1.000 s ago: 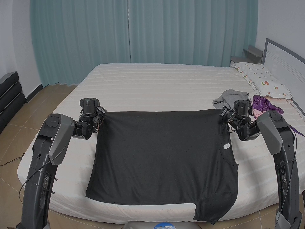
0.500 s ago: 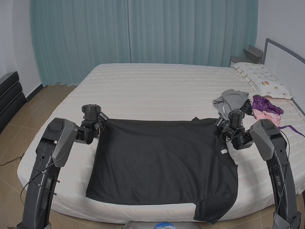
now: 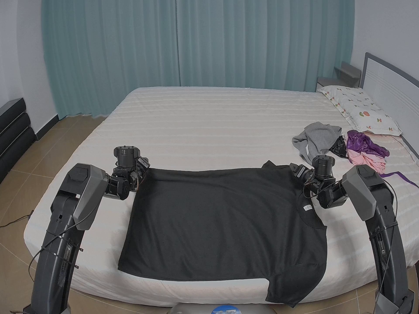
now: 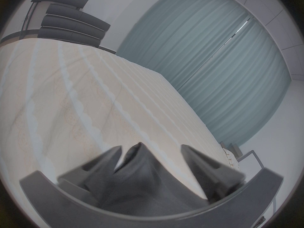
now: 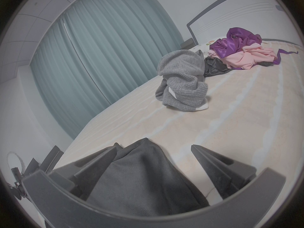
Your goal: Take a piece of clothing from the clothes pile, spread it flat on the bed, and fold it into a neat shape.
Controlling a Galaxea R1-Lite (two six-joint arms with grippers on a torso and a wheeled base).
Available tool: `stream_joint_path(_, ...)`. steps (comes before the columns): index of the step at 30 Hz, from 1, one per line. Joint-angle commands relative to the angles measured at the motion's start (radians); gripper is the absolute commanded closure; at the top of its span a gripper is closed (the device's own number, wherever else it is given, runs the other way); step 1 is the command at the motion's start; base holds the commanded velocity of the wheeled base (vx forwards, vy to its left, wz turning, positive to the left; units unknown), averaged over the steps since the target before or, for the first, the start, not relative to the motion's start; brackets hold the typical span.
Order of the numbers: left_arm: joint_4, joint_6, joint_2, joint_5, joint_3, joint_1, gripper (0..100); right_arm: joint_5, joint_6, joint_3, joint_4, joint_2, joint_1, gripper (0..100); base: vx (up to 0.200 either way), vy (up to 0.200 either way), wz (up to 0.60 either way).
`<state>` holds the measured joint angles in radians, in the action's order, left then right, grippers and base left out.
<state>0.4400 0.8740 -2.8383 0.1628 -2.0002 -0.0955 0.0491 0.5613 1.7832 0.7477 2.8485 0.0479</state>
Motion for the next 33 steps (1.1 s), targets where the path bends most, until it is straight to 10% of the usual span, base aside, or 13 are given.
stream_joint_path(1, 0.000, 0.002, 0.007, 0.001, 0.000, 0.002, 0, 0.000, 0.008, -0.084, 0.001, -0.089, -0.008, 0, 0.000, 0.000, 0.00)
stream_joint_path(13, -0.029, 0.131, 0.290, 0.000, 0.325, 0.034, 0, -0.115, 0.060, -0.846, 0.280, -0.549, -0.011, 0, 0.000, 0.000, 0.00)
stream_joint_path(33, -0.003, 0.134, 0.849, -0.181, 1.178, -0.046, 0, -0.170, 0.083, -1.541, 0.332, -0.991, -0.017, 0, 0.000, 0.000, 0.00)
